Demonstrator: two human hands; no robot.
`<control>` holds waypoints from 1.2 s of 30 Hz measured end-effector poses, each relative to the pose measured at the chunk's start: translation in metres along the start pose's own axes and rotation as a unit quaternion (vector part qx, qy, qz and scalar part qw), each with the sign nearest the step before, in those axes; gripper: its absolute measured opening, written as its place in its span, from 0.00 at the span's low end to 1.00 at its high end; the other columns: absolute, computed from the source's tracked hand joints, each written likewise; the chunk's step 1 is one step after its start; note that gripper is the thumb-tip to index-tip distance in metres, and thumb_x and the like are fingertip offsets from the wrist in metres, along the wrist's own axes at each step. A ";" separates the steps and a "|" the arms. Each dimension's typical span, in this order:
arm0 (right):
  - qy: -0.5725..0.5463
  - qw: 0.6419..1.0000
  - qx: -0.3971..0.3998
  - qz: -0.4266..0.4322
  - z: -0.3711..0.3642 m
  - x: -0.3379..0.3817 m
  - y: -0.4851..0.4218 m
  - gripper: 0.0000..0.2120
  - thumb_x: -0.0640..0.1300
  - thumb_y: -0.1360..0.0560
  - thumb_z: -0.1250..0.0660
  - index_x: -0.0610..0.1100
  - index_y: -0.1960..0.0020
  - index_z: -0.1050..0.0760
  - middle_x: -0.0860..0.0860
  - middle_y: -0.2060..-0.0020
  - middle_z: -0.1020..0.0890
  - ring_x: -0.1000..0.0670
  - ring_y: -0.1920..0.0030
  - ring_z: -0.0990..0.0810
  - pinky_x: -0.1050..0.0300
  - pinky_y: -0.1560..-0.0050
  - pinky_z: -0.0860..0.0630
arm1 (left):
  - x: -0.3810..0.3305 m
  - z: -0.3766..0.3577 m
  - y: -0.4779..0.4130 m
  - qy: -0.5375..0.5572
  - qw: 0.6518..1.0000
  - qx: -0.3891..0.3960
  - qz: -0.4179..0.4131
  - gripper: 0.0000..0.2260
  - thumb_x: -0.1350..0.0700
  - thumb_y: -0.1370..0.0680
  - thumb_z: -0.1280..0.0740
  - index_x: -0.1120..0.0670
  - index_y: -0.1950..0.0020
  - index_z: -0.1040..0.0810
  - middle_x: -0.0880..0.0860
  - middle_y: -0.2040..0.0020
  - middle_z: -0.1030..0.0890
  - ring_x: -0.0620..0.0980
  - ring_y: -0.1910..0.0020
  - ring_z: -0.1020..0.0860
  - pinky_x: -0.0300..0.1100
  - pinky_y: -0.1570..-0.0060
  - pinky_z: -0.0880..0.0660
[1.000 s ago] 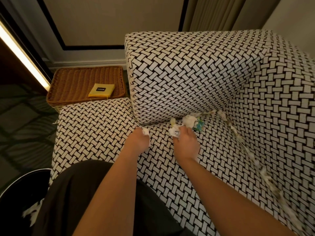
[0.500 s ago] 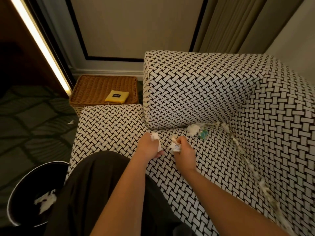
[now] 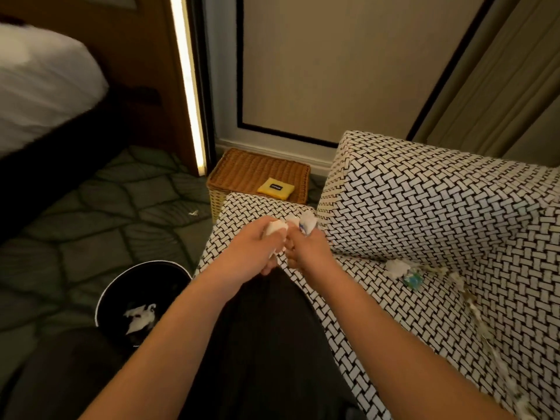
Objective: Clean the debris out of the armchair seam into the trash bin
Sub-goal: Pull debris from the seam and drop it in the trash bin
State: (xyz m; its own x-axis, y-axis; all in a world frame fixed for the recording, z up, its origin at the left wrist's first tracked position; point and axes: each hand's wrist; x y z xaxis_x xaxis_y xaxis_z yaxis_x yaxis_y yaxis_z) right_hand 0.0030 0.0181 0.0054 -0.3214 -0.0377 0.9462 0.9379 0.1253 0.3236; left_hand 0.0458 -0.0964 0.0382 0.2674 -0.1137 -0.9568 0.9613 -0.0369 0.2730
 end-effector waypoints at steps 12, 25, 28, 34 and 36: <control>0.063 0.970 0.218 -0.082 -0.114 0.016 -0.015 0.10 0.45 0.20 0.43 0.43 0.59 0.34 0.50 0.73 0.33 0.55 0.76 0.37 0.66 0.80 0.43 | 0.052 0.112 0.020 0.091 0.986 -0.137 0.012 0.08 0.55 0.20 0.43 0.55 0.55 0.27 0.49 0.68 0.31 0.43 0.75 0.36 0.34 0.76 0.38; 0.244 0.923 0.245 -0.166 -0.203 -0.055 -0.087 0.11 0.48 0.20 0.43 0.41 0.54 0.31 0.48 0.70 0.28 0.53 0.74 0.30 0.67 0.81 0.36 | 0.158 0.185 -0.020 0.136 0.953 -0.215 0.167 0.08 0.57 0.21 0.42 0.53 0.57 0.26 0.50 0.66 0.30 0.44 0.74 0.35 0.34 0.77 0.38; 0.244 0.923 0.229 -0.191 -0.223 -0.076 -0.105 0.12 0.49 0.20 0.44 0.40 0.53 0.30 0.47 0.69 0.28 0.52 0.74 0.31 0.66 0.80 0.37 | 0.165 0.195 -0.038 0.100 0.944 -0.254 0.184 0.08 0.57 0.21 0.44 0.52 0.54 0.26 0.50 0.64 0.27 0.45 0.70 0.31 0.36 0.73 0.34; 0.248 0.921 0.191 -0.230 -0.249 -0.113 -0.133 0.09 0.45 0.21 0.45 0.39 0.51 0.30 0.47 0.70 0.30 0.51 0.74 0.34 0.63 0.77 0.39 | 0.187 0.220 -0.071 0.071 0.942 -0.251 0.213 0.11 0.57 0.22 0.43 0.57 0.43 0.26 0.54 0.57 0.24 0.50 0.60 0.25 0.40 0.66 0.27; 0.256 0.920 0.185 -0.231 -0.259 -0.123 -0.139 0.08 0.43 0.22 0.45 0.39 0.50 0.30 0.46 0.70 0.29 0.51 0.74 0.33 0.61 0.74 0.38 | 0.191 0.226 -0.082 0.066 0.939 -0.237 0.241 0.13 0.56 0.22 0.43 0.59 0.40 0.27 0.58 0.49 0.23 0.56 0.52 0.23 0.44 0.59 0.24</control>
State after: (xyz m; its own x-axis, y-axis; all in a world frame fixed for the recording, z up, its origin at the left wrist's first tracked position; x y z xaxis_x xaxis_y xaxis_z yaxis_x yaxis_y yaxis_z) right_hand -0.0540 -0.2515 -0.1547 -0.4823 -0.6223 0.6166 0.5764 0.3046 0.7583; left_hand 0.0031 -0.3393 -0.1447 0.6554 0.1215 -0.7454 0.6392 0.4365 0.6332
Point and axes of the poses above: each hand's wrist, its own y-axis away from the middle knuckle, its own z-axis out of the back of the hand, x = y × z
